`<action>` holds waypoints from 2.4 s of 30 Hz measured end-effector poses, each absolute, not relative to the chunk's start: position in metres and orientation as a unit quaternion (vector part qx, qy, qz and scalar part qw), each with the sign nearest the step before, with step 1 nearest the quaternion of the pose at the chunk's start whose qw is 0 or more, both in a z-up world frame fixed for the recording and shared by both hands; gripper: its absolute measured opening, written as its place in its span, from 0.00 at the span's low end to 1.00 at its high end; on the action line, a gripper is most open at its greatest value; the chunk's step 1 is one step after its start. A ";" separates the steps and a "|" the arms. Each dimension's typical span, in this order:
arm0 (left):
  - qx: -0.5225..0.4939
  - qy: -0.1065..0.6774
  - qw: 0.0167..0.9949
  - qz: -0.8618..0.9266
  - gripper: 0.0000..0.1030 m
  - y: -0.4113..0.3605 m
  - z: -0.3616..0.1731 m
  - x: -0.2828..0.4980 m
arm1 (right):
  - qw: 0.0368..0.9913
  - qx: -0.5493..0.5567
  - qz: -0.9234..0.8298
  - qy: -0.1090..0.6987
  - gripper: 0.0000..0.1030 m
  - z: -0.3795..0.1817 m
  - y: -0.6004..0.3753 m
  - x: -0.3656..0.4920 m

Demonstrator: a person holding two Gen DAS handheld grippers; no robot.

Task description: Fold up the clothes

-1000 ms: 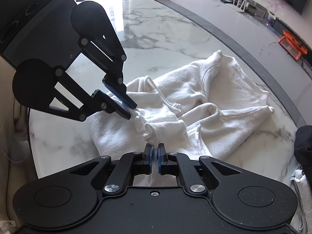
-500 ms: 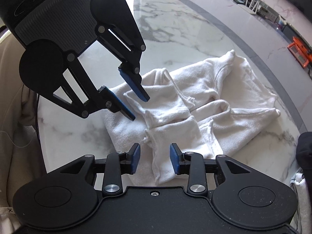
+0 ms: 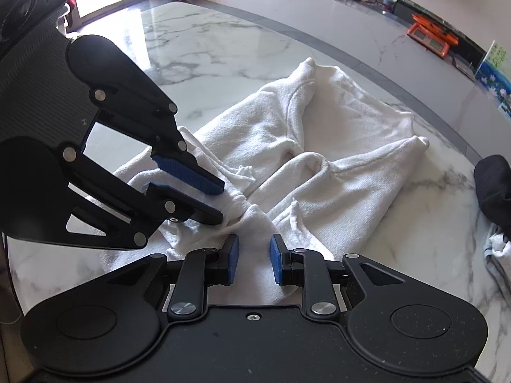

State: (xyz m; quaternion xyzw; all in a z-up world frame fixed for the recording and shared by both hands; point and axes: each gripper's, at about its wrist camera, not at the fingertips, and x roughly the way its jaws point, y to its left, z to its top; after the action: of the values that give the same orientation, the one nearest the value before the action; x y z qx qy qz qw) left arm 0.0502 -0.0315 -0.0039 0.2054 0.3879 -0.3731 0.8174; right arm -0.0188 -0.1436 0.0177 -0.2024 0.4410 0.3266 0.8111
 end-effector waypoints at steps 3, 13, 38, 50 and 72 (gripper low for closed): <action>0.181 0.395 0.820 -0.373 0.15 -0.028 -0.008 0.057 | 0.811 -0.184 0.331 0.445 0.21 0.013 -0.147 -0.011; 0.164 0.374 0.838 -0.363 0.15 -0.014 0.006 0.041 | 0.838 -0.152 0.315 0.419 0.20 0.028 -0.158 -0.020; 0.123 0.396 0.862 -0.293 0.15 0.012 -0.013 -0.034 | 0.875 -0.078 0.249 0.408 0.21 -0.006 -0.171 -0.090; 0.126 0.425 0.843 -0.306 0.15 0.016 -0.007 -0.092 | 0.855 -0.088 0.264 0.439 0.21 0.000 -0.177 -0.140; 0.221 0.377 0.852 -0.289 0.28 0.006 0.073 0.004 | 0.852 -0.176 0.257 0.421 0.26 0.074 -0.193 -0.028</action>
State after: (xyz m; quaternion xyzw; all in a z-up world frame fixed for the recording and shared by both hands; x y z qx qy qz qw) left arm 0.0045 0.0062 0.0735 0.2211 0.3772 -0.2892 0.8516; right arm -0.0278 -0.1925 0.0738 -0.1756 0.4206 0.2565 0.8524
